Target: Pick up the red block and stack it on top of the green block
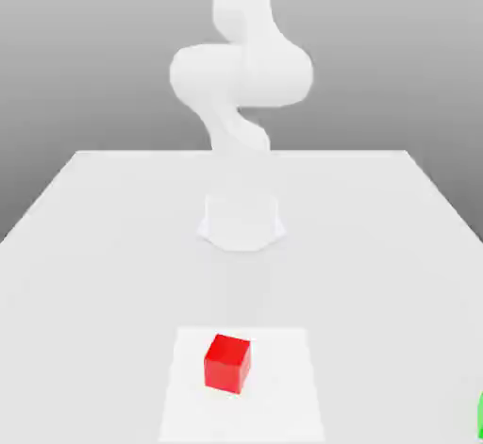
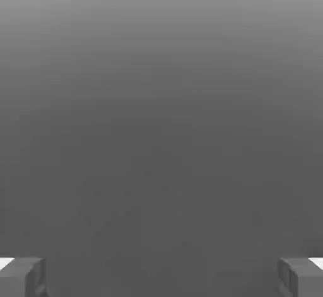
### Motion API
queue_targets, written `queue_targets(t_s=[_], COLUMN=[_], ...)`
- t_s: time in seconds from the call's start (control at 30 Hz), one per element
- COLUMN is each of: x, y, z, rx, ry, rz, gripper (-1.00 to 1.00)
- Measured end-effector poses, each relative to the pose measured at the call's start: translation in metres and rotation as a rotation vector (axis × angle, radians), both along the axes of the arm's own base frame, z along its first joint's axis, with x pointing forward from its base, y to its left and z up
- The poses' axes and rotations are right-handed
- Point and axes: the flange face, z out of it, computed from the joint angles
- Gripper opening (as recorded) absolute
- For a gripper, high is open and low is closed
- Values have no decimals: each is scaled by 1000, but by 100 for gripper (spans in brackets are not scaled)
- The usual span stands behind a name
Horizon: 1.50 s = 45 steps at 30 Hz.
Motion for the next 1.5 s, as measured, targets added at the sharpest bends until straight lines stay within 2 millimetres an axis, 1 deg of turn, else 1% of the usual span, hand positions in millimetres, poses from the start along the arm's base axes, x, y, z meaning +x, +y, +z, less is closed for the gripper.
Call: queue_targets(t_s=[0.07, 0.17, 0.23, 0.33, 0.4, 0.47, 0.53, 0.63, 0.7, 0.87, 0.9, 1.07, 1.1, 1.13, 1.2, 1.33, 1.4, 1.5], x=[26, 52, 64, 72, 71, 66, 56, 34, 24, 20, 19, 19, 19, 19, 20, 20, 36, 63], y=[-2, -5, -7, -10, -12, -14, -15, -17, -17, -17, -17, -17, -17, -17, -17, -15, 13, 63], z=[-46, -114, -160, -228, -274, -318, -361, -422, -452, -507, -514, -514, -518, -514, -499, -459, -451, -444], rx=[13, 31, 42, 57, 66, 75, 84, 96, 100, 101, 101, 100, 100, 100, 100, 98, 57, -13], ry=[75, 180, 248, 350, 419, 487, 555, 657, 697, 710, 711, 710, 710, 710, 710, 710, 715, 719], rz=[-23, -57, -80, -116, -141, -166, -191, -231, -246, -251, -251, -251, -251, -251, -251, -245, -143, 30], gripper=[0, 0, 0, 0, 0, 0, 0, 0, 0, 0, -100, -100, -100, -100, -100, -100, -100, -100])
